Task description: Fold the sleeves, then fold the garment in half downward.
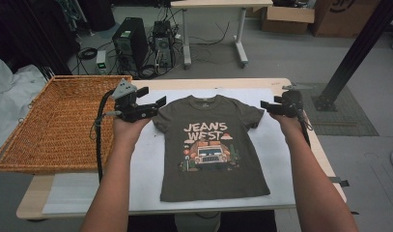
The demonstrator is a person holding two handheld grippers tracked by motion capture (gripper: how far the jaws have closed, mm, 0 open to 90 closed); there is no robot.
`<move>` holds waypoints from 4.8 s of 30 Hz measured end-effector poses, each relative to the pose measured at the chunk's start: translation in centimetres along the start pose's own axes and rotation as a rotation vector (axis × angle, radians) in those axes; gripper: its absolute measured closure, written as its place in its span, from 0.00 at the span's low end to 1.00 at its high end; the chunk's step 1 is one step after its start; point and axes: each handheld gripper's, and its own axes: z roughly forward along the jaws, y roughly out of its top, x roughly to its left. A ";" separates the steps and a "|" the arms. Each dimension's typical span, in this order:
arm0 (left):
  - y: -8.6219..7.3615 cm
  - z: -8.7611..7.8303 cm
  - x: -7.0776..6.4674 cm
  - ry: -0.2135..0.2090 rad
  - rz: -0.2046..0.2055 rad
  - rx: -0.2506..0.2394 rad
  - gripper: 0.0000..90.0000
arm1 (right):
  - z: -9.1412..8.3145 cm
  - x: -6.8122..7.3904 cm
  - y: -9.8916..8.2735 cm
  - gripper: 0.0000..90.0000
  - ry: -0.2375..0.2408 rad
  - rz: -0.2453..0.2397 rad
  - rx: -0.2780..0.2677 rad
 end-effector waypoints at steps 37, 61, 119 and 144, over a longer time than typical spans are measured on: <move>-3.5 5.0 2.7 0.058 -0.050 0.136 0.22 | 5.6 11.1 0.9 0.95 0.247 -0.299 0.073; -9.5 10.1 6.7 0.305 -0.038 0.416 0.35 | 0.0 6.5 -0.5 0.74 0.164 -0.269 -0.012; -2.1 7.0 -1.0 0.002 0.007 0.167 0.25 | -0.4 5.9 0.1 0.21 0.266 -0.119 -0.108; -8.8 16.7 1.0 0.030 0.037 0.454 0.84 | 10.7 6.4 -1.6 0.93 0.201 -0.207 0.196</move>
